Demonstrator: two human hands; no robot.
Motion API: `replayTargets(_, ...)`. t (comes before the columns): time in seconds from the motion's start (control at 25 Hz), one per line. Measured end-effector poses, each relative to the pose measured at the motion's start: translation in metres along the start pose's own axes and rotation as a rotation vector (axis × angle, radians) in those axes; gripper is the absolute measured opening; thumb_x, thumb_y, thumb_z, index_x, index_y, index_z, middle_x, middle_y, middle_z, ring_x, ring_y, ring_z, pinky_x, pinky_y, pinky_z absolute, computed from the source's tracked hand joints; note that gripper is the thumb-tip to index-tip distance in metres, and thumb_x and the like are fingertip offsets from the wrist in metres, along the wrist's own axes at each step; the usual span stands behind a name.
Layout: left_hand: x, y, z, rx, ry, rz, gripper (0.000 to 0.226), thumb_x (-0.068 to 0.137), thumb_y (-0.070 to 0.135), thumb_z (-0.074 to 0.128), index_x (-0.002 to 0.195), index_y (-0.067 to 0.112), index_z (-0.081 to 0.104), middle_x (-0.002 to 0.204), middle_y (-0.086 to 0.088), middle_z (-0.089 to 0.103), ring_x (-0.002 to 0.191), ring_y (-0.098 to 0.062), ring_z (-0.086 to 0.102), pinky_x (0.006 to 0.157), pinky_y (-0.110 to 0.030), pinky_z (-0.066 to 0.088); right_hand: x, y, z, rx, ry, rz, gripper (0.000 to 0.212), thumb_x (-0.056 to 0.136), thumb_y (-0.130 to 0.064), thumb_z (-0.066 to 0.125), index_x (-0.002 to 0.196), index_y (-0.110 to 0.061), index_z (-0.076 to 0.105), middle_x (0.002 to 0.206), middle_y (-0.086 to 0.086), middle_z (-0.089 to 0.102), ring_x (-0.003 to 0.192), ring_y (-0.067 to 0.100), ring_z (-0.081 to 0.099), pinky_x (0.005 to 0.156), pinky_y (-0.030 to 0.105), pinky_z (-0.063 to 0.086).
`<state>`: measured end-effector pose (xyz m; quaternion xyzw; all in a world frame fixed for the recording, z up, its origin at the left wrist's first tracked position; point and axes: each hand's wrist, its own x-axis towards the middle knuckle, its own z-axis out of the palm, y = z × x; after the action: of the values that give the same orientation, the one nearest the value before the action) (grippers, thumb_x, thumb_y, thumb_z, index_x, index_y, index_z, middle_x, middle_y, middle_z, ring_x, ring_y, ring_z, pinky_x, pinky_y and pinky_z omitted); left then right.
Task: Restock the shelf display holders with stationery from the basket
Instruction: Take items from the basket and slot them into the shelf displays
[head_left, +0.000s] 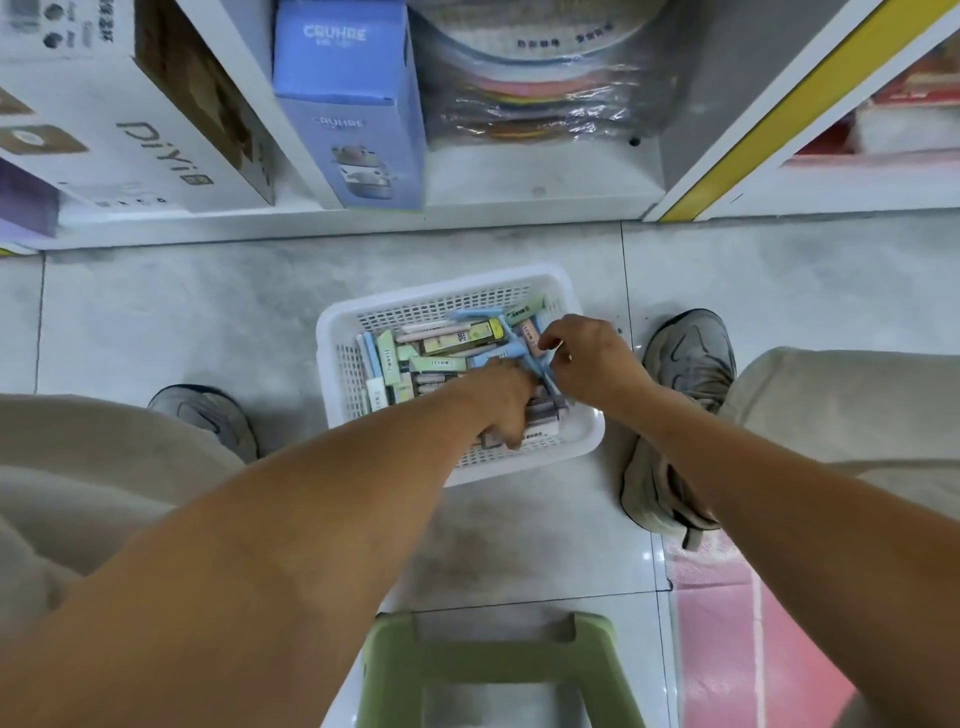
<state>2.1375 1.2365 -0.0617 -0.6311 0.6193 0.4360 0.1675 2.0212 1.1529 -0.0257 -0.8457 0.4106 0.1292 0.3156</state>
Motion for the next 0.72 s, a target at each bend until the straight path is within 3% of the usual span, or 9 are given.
replayTargets(0.12,0.004,0.007,0.004,0.074,-0.013,-0.006,0.065,0.068,0.026,0.084,0.125,0.012,0.057,0.126,-0.012,0.057,0.109,-0.028,0.058,0.078,-0.035,0.051,0.002,0.002,0.003,-0.009,0.003,-0.042,0.030,0.085,0.002,0.056,0.110,-0.010,0.069,0.119,0.008,0.066,0.106,0.029,0.062,0.090,0.041,0.054)
replayTargets(0.36,0.004,0.009,0.016,0.129,0.209,-0.073,0.045,0.079,0.015,0.070,0.121,0.019,0.055,0.106,-0.004,0.068,0.100,-0.028,0.066,0.067,-0.032,0.044,0.007,0.000,0.011,0.010,0.072,-0.022,0.026,0.084,-0.002,0.056,0.102,-0.014,0.070,0.112,0.005,0.068,0.098,0.027,0.063,0.079,0.035,0.053)
replayTargets(0.48,0.004,0.002,0.013,0.039,0.226,-0.044,0.046,0.076,0.018,0.072,0.119,0.019,0.057,0.095,-0.002,0.065,0.093,-0.027,0.065,0.061,-0.030,0.041,0.008,0.004,0.013,0.075,0.122,-0.047,0.024,0.084,0.001,0.057,0.098,-0.012,0.071,0.106,0.005,0.070,0.092,0.026,0.065,0.076,0.037,0.055)
replayTargets(0.6,-0.002,-0.011,0.000,-0.100,0.223,-0.005,0.055,0.065,0.026,0.080,0.116,0.017,0.059,0.076,0.005,0.055,0.073,-0.020,0.058,0.051,-0.025,0.037,0.010,0.003,0.011,0.195,0.133,0.002,0.024,0.083,0.003,0.060,0.096,-0.013,0.072,0.097,0.003,0.073,0.085,0.020,0.068,0.076,0.034,0.057)
replayTargets(0.72,-0.011,-0.024,-0.006,-0.351,0.221,0.011,0.061,0.059,0.023,0.085,0.114,0.012,0.060,0.090,-0.001,0.066,0.079,-0.020,0.063,0.059,-0.031,0.053,0.017,-0.002,-0.001,0.514,0.158,0.119,0.023,0.081,0.004,0.063,0.088,-0.015,0.073,0.085,0.001,0.075,0.075,0.013,0.071,0.067,0.024,0.055)
